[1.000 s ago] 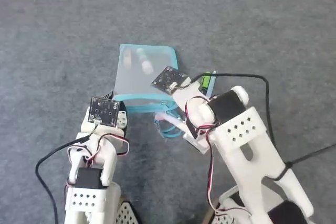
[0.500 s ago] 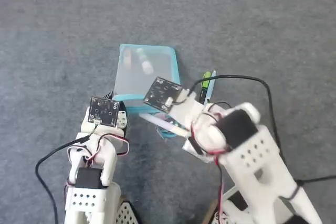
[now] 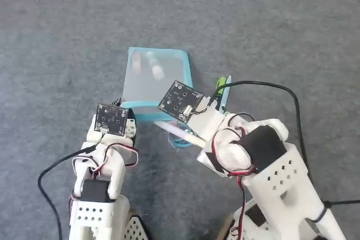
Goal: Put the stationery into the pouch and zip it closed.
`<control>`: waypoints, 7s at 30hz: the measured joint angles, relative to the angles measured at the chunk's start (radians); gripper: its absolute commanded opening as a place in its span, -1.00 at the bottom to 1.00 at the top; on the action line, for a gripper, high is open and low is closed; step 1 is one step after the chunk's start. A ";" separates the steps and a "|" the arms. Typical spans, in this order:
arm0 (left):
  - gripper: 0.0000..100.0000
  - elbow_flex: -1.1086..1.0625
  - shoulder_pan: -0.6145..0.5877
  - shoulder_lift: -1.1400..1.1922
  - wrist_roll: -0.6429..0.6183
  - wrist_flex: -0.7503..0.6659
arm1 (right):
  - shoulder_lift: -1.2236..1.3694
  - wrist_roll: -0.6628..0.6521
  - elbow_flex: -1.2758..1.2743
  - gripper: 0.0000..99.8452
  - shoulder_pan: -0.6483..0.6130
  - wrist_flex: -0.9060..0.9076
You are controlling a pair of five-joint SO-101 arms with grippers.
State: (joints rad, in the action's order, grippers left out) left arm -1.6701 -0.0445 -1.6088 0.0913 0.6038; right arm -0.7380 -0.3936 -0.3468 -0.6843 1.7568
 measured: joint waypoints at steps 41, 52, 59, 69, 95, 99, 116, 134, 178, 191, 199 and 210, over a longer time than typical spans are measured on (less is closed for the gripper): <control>-0.98 0.000 0.000 0.000 0.000 0.000 | -0.273 0.095 -0.055 -0.99 -0.072 -0.068; -0.98 0.000 0.000 0.000 0.000 0.000 | -0.114 0.143 0.003 -0.99 0.008 -0.196; -0.98 0.000 0.000 0.000 0.000 0.000 | -0.213 0.152 0.112 -0.99 0.037 -0.155; -0.98 0.000 -0.002 0.000 0.000 0.000 | -0.285 0.190 0.224 -0.99 0.026 -0.124; -0.98 -0.018 -0.005 0.000 0.000 -0.011 | -0.196 0.216 0.035 -0.99 -0.068 -0.342; -0.98 -0.018 -0.005 0.000 0.000 -0.011 | -0.196 0.218 -0.055 -0.99 -0.068 -0.408; -0.98 -0.018 -0.003 0.002 0.000 -0.011 | -0.189 0.218 -0.446 -0.67 -0.068 -0.694; -0.98 -0.018 -0.003 0.002 0.000 -0.011 | -0.181 0.261 -0.476 -0.63 0.160 -0.715; -0.98 -0.018 -0.003 0.002 0.000 -0.011 | 0.973 0.399 -0.035 -0.69 0.361 -0.801; -0.98 -0.018 -0.003 0.002 0.000 -0.011 | 0.974 0.473 -0.034 -0.89 0.480 -0.806; -0.98 -0.018 -0.003 0.002 0.000 -0.011 | 0.976 0.474 0.021 -0.62 0.494 -0.678; -0.98 -0.018 -0.003 0.002 0.000 -0.011 | 0.980 0.466 0.034 -0.67 0.496 -0.617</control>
State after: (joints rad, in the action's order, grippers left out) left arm -1.6886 -0.0476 -1.6072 0.0913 0.5930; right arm 0.2424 0.0729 -0.3130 -0.1887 1.1400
